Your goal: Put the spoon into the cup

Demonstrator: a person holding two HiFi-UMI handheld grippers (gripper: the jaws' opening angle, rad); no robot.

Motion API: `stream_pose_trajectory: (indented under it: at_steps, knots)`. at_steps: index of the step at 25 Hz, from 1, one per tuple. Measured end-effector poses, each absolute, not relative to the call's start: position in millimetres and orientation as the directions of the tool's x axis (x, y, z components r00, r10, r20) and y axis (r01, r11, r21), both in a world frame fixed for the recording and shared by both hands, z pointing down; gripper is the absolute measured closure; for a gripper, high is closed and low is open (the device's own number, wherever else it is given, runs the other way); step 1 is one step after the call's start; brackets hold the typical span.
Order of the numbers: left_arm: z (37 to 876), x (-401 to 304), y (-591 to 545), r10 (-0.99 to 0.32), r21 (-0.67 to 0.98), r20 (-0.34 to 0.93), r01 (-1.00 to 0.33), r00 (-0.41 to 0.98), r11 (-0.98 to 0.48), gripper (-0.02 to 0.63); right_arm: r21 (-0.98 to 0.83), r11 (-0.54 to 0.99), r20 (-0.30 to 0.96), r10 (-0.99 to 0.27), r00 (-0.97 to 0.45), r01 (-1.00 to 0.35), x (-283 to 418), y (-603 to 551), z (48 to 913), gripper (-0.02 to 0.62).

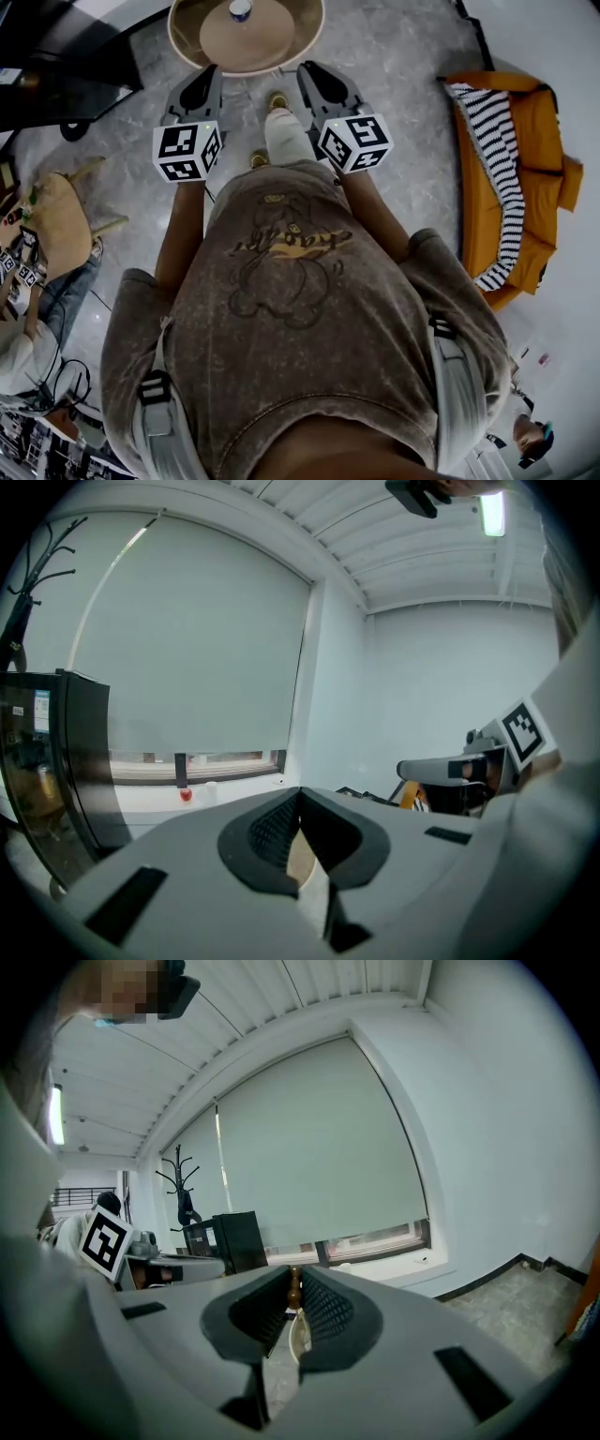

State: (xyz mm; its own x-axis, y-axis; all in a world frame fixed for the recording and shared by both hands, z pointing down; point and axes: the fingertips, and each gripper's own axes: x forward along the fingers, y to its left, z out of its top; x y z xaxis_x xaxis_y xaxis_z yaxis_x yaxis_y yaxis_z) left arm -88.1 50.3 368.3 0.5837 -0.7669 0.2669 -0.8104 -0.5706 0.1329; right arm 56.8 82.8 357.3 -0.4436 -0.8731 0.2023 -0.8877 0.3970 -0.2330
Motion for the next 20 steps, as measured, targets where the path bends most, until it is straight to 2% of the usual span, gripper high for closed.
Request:
stream_pose_trajectory:
  at_steps: [20]
  knots:
    - [361.5,-62.7,-66.3,-0.778,0.134,0.288,-0.828,0.558,-0.544,0.588,-0.258,0.45,0.195,-0.842,-0.502,-0.855,70.7,-48.0,350.4,0.543]
